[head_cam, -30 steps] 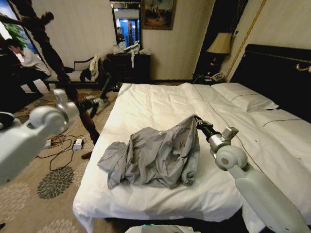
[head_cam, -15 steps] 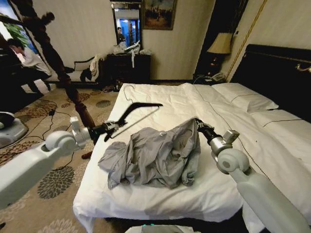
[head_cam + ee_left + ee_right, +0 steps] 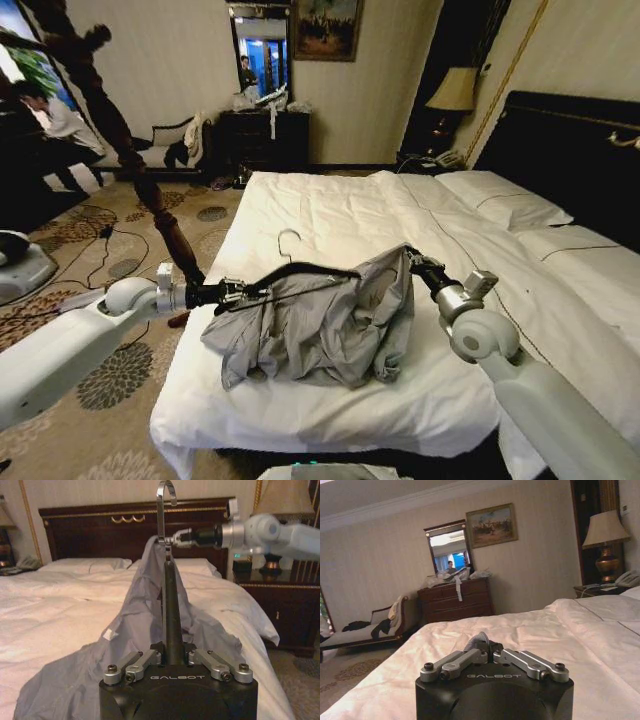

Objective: Pick up the clothes from the bed and hang them on the clothes hanger.

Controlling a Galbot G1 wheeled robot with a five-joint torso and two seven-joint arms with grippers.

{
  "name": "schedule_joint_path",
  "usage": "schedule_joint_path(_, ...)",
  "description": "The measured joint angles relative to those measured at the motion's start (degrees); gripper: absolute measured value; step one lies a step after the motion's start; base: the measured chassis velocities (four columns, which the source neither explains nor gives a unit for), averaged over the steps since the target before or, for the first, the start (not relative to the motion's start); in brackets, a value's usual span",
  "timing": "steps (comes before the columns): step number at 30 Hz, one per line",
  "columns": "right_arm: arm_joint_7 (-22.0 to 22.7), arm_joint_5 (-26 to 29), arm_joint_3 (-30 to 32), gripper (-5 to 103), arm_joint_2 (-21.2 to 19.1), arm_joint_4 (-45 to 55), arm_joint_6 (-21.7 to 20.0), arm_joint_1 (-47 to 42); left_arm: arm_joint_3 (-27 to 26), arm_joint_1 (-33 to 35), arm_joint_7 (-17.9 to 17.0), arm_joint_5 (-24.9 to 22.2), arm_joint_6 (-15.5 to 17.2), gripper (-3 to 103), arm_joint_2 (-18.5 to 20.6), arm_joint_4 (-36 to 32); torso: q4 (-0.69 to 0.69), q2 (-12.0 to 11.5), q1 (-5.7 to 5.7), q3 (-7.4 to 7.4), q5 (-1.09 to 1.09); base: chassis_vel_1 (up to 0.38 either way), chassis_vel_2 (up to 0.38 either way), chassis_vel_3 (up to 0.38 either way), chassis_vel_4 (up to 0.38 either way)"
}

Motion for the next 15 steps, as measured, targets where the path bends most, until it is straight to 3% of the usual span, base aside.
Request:
schedule_joint_path(9, 0.3, 0.7, 1.3, 0, -1.0, 2.7, -0.4, -1.7, 9.8, -8.1, -2.1, 1.3, 0.4, 17, -6.4, 4.3, -0.03, 0.0, 0.0, 0.0, 0.0, 0.0, 0.0, 0.0, 0.0)
schedule_joint_path(15, 0.3, 1.1, 2.0, 0, -1.5, 3.9, -0.4, -2.6, 13.0, -11.1, -3.4, 1.1, 1.0, 17, -9.3, 6.1, -0.03, 0.0, 0.0, 0.0, 0.02, 0.0, 0.0, 0.0, 0.0)
